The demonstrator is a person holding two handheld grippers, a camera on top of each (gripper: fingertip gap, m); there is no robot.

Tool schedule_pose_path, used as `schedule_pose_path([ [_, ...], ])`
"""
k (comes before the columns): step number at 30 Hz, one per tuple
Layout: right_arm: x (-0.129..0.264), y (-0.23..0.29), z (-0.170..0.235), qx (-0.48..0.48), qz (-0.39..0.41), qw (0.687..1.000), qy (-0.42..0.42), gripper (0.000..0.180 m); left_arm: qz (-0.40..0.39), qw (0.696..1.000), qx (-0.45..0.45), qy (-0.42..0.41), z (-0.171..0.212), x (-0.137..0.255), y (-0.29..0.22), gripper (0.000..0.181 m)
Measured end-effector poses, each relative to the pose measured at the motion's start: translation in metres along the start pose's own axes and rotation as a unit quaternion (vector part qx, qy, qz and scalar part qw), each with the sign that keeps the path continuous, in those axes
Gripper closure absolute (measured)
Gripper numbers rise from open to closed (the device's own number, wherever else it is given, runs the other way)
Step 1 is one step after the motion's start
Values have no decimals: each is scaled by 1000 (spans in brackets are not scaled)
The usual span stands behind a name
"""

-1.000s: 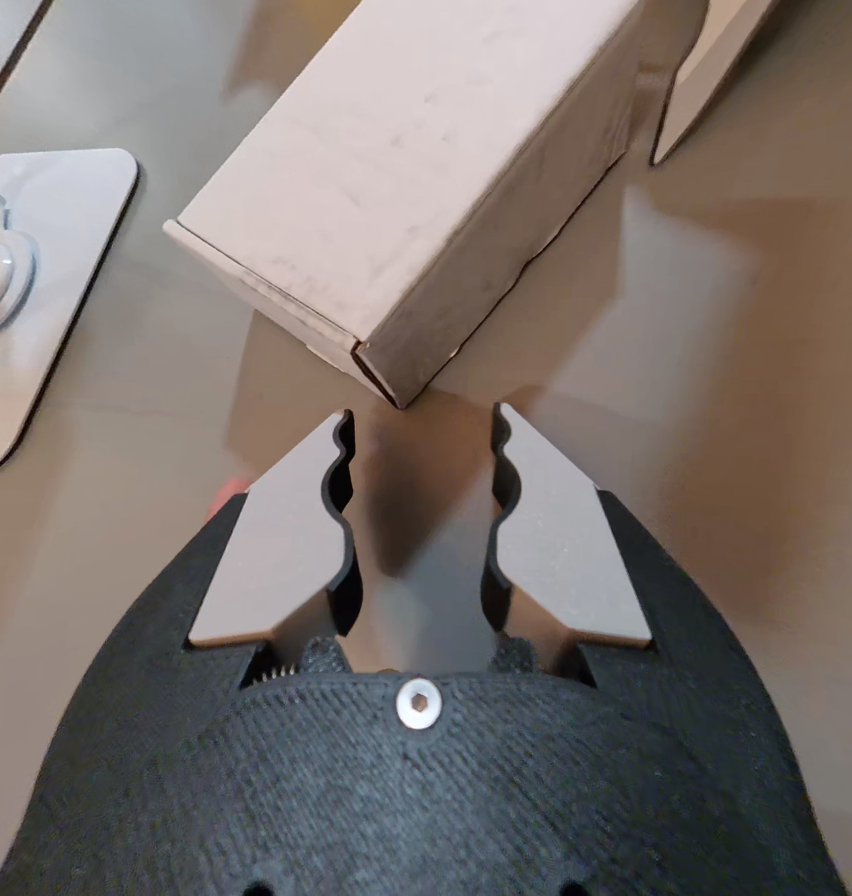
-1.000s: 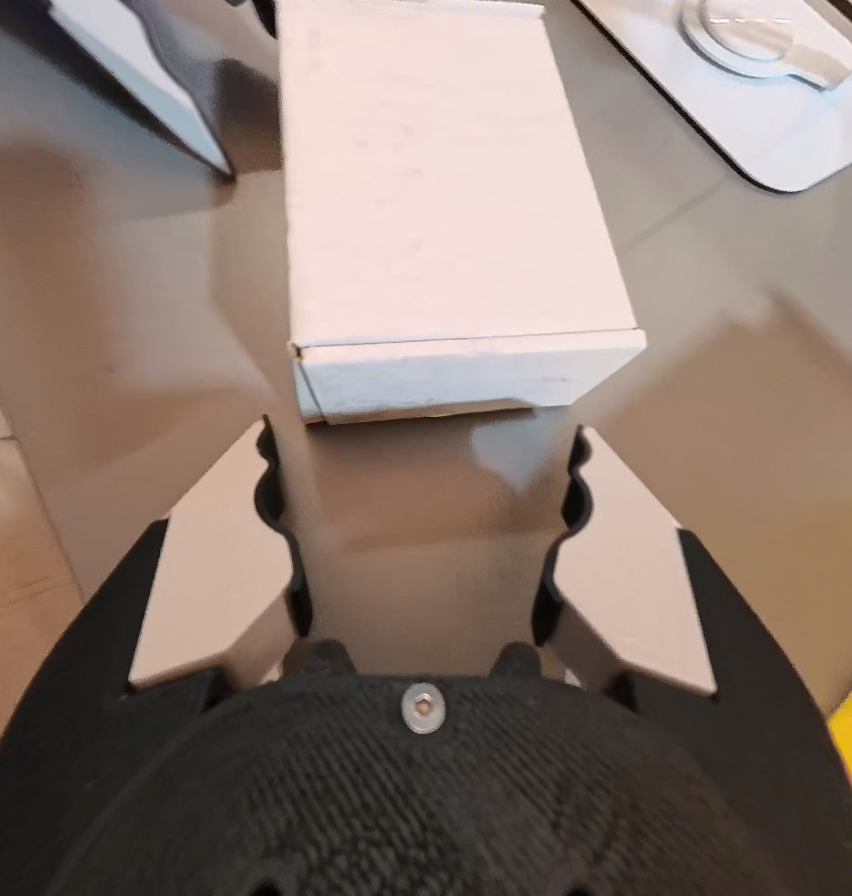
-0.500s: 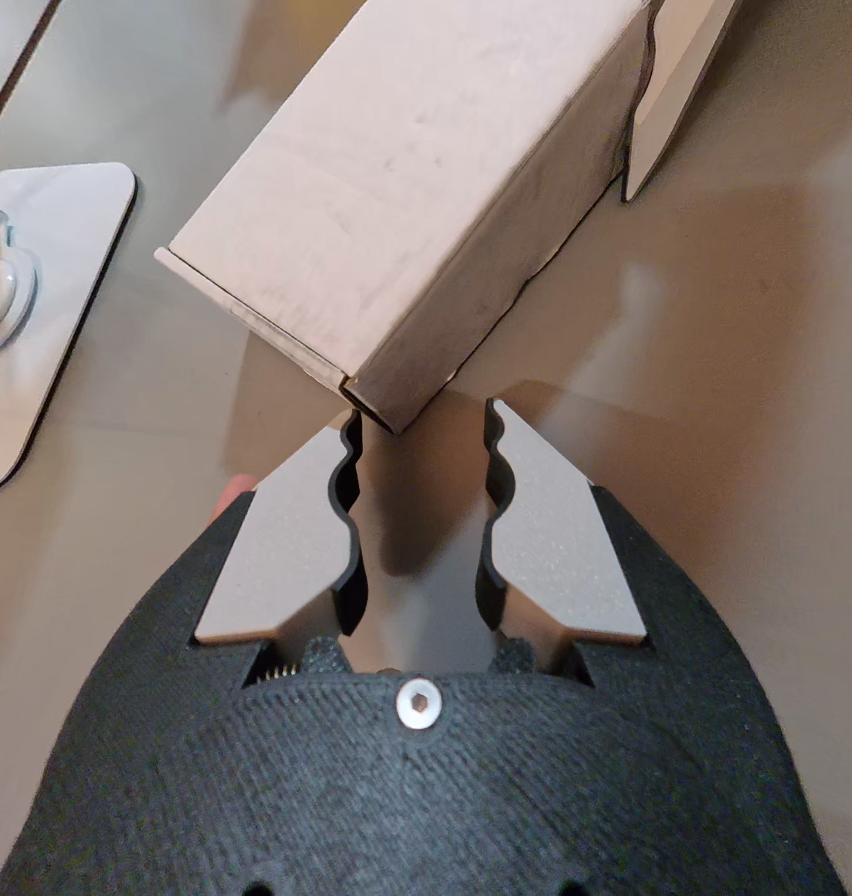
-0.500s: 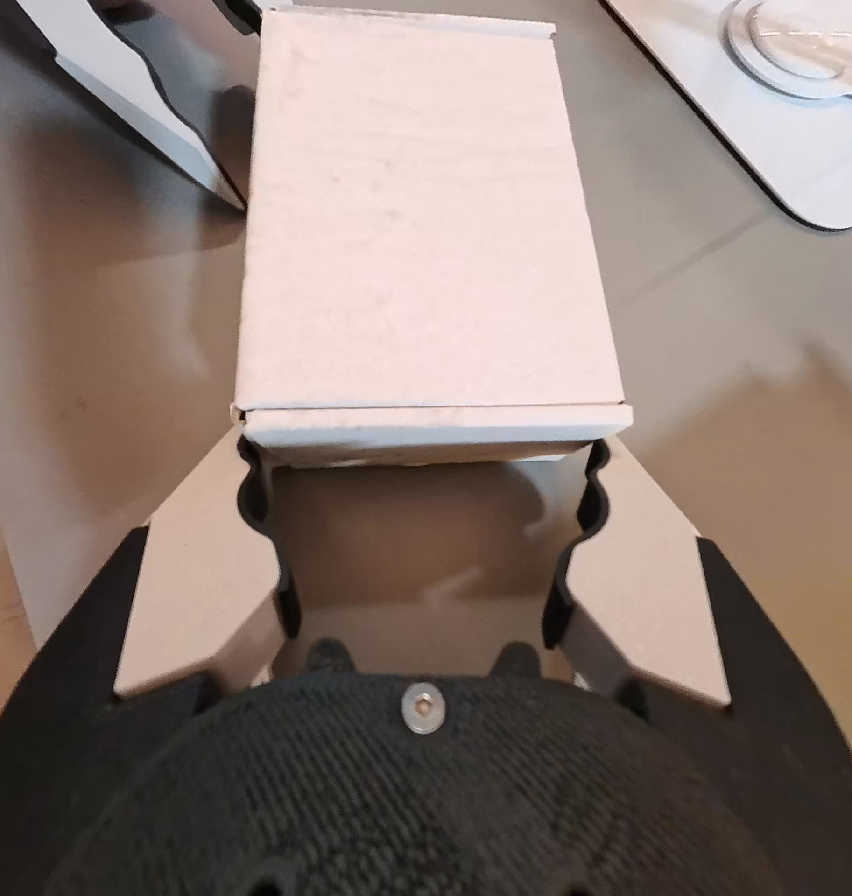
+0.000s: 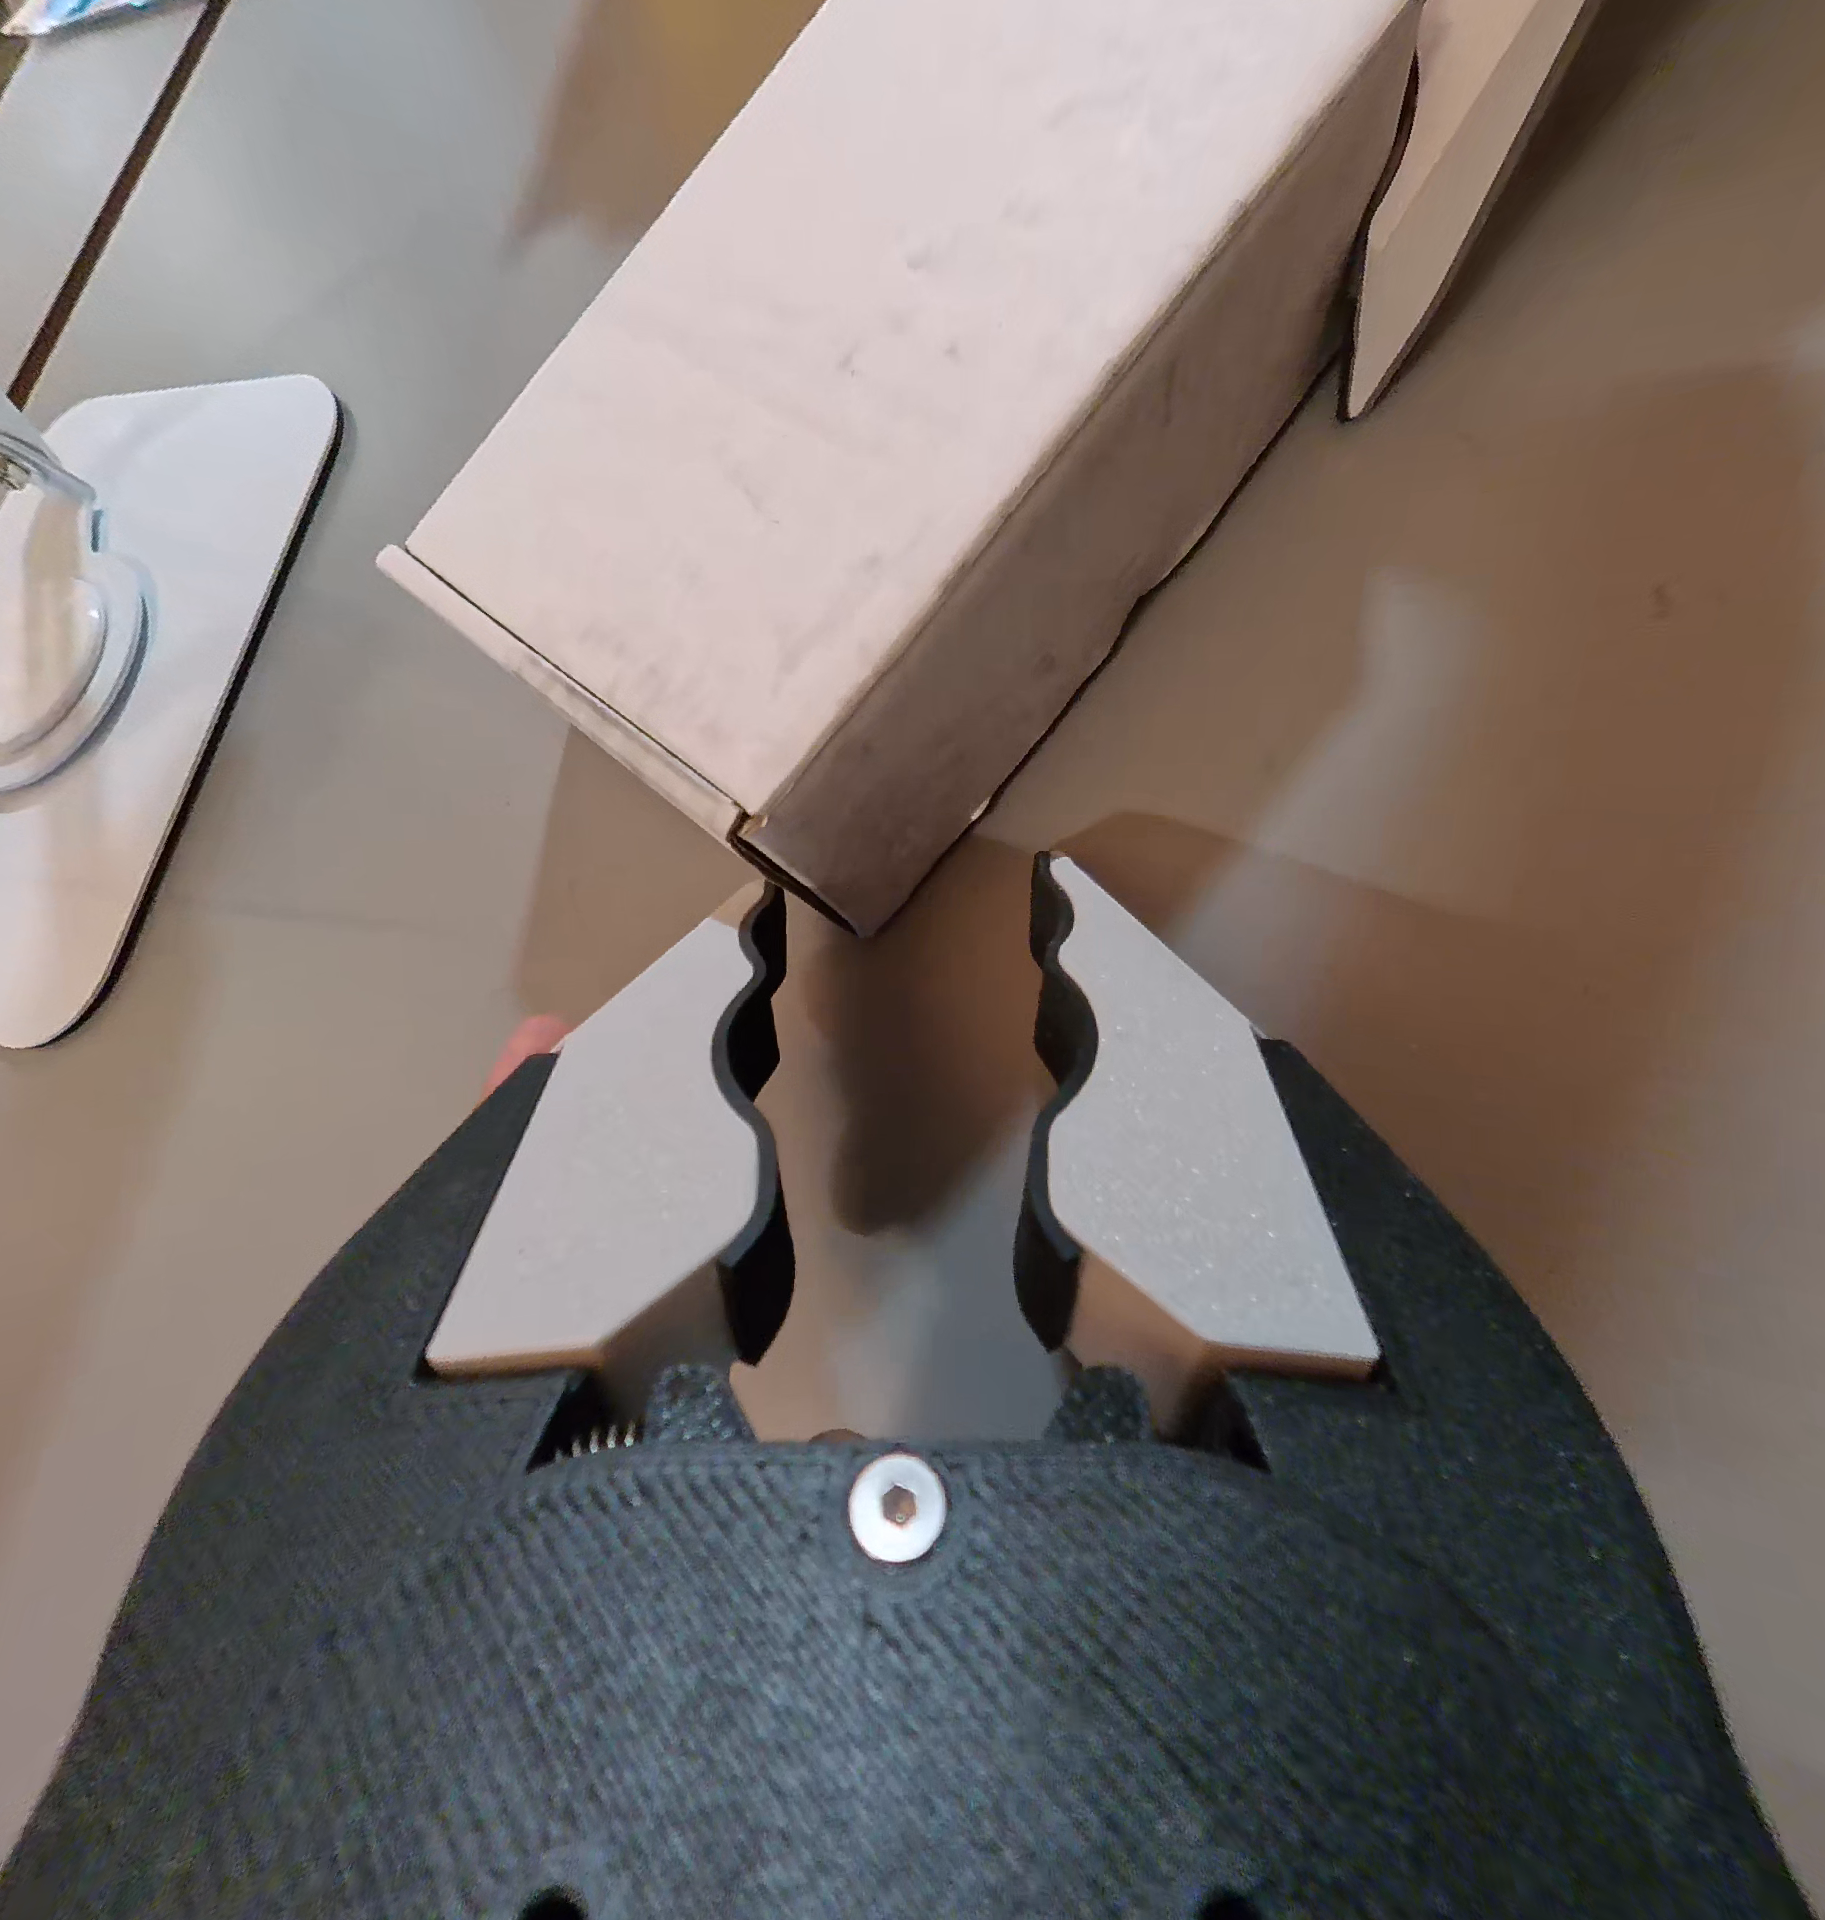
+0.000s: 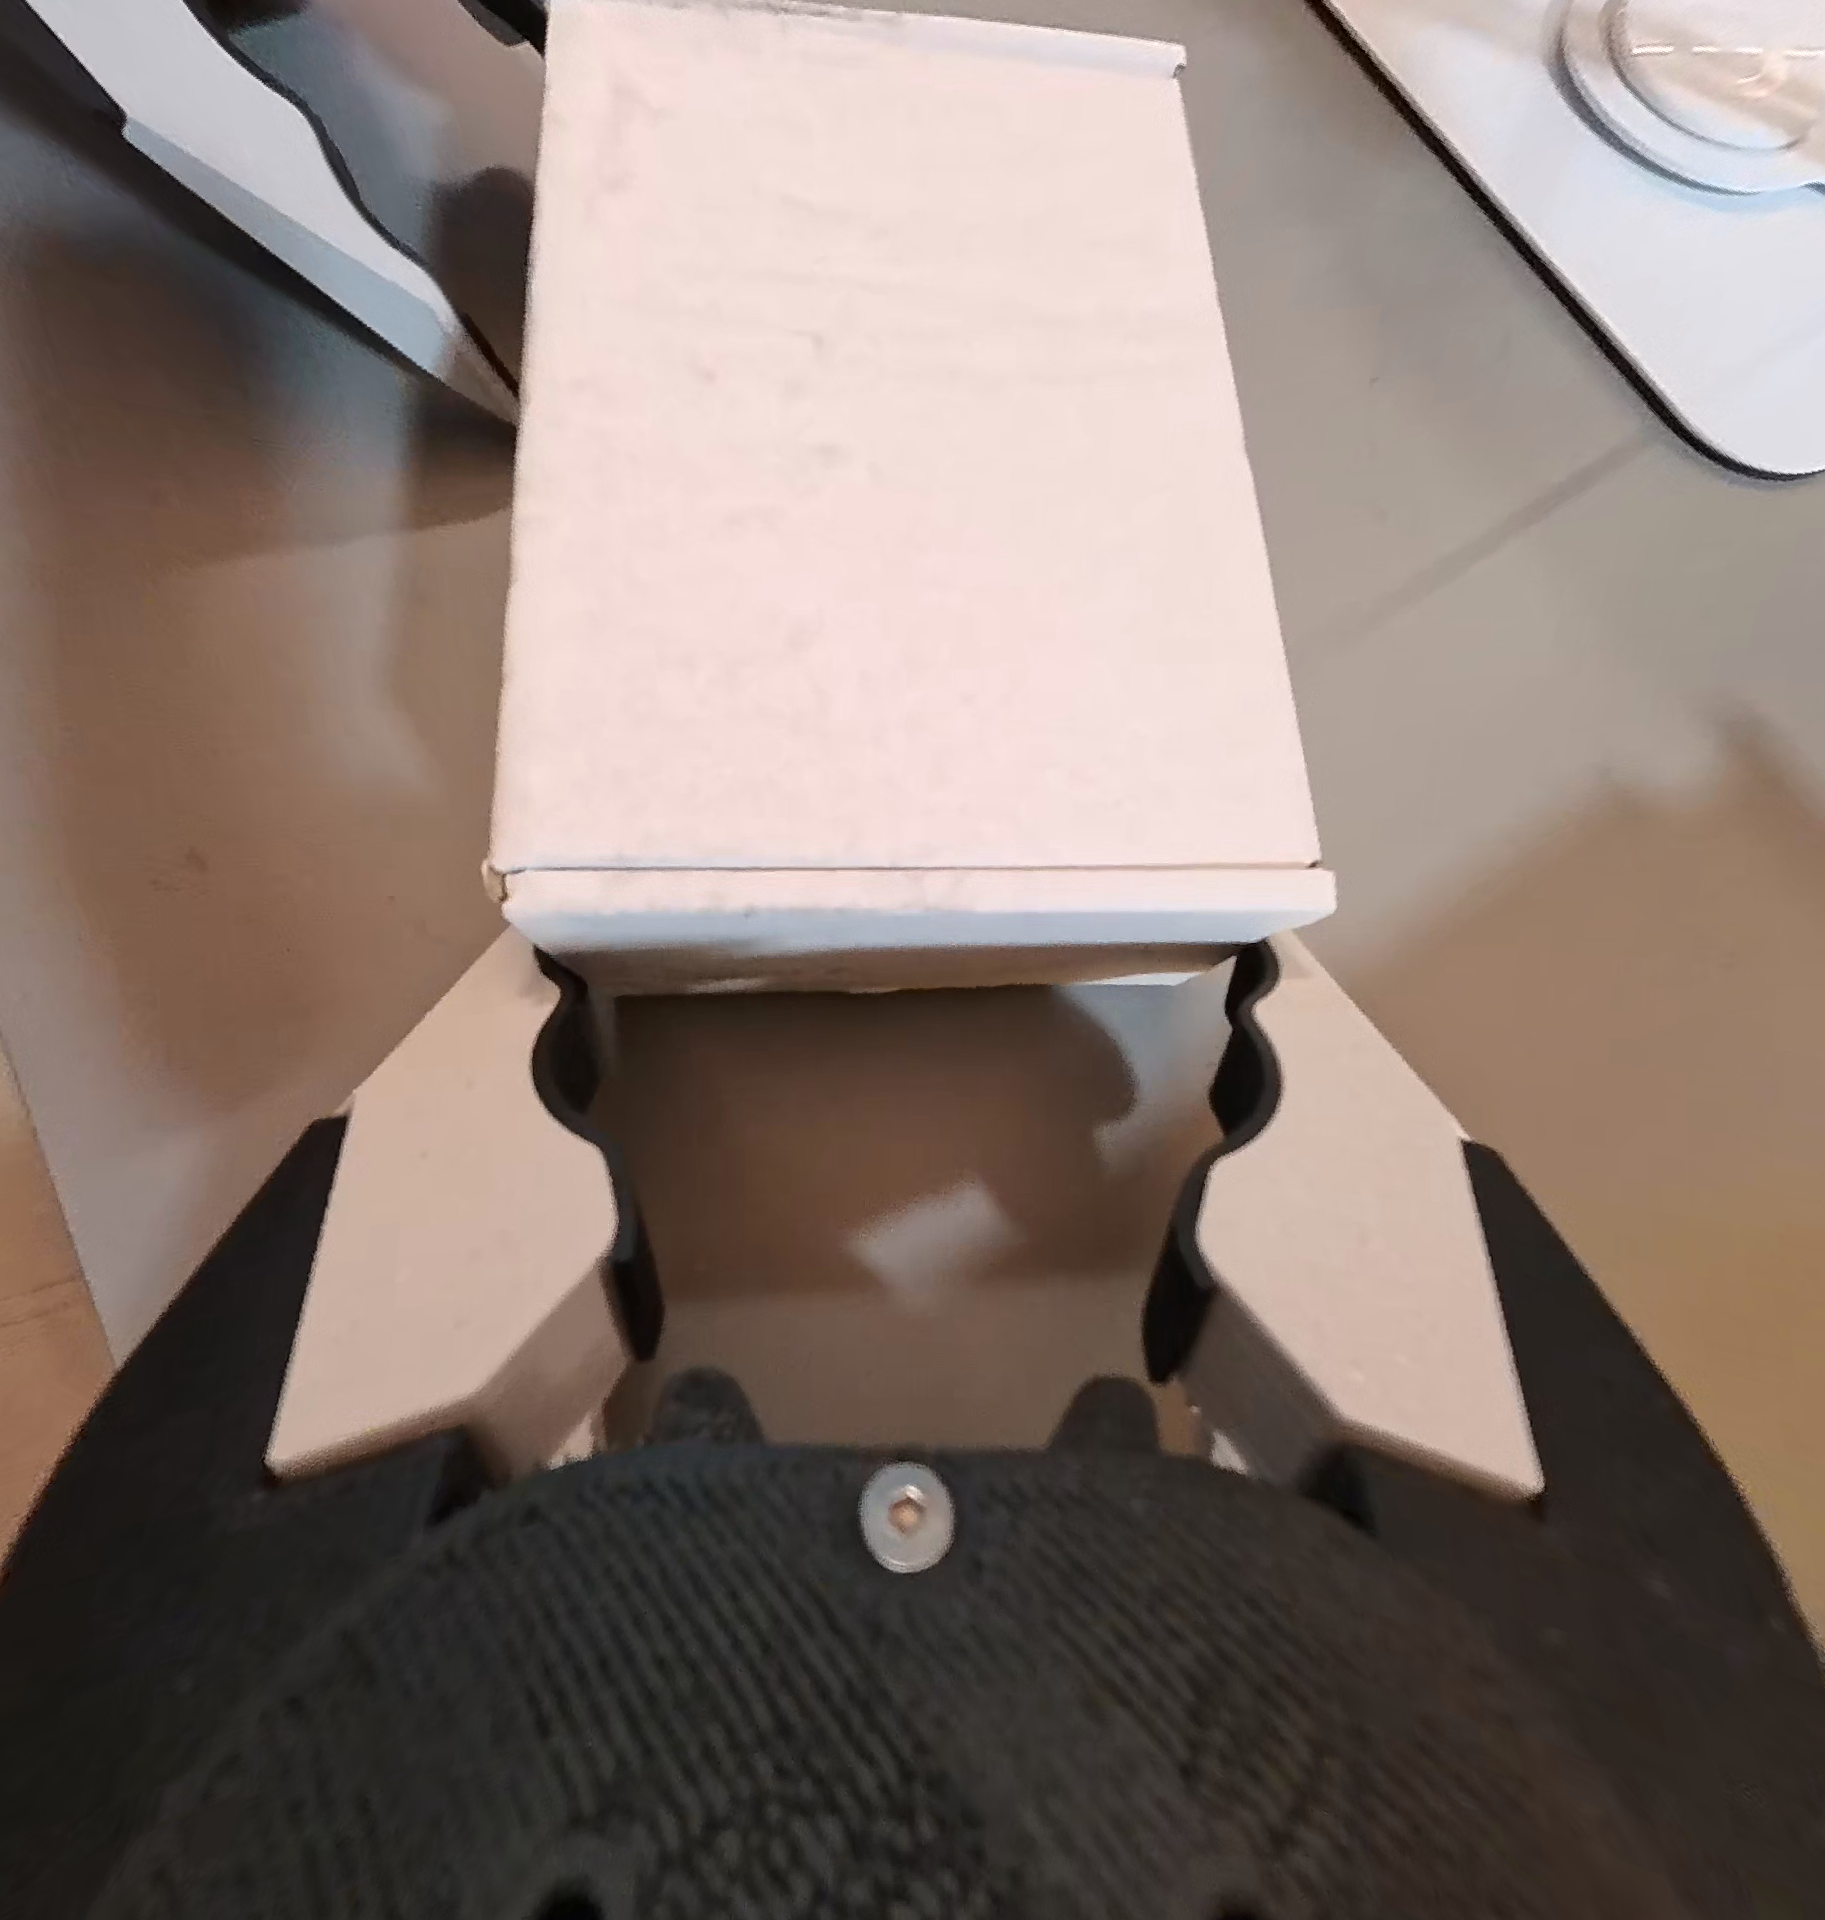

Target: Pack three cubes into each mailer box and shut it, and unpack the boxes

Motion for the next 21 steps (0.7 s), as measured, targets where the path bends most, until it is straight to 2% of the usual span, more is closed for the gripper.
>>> schedule_pose_path([
  [2,2,2,0,7,-3,1000,0,57,2,1000,0,0,0,1,-2,137],
  [7,11,11,-5,-2,-34,999,-15,57,15,999,35,-22,0,10,-3,97],
  [10,19,12,-10,-34,-66,997,-33,56,23,995,70,-74,-7,21,4,76],
  [15,34,19,-19,-98,-151,981,-68,57,108,972,134,-160,-27,29,-7,62],
  [21,44,39,-27,-100,-218,967,-84,57,147,962,154,-169,-33,23,-16,51],
])
Point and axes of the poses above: each gripper's, where its closed fingertips meet, x back along the fingers, z out of its underside, y = z × x across the jaws, the point moved 2 cm from there along x, back along the fingers, and after that the axes turned 12 degrees about z, right-handed, at the moved point
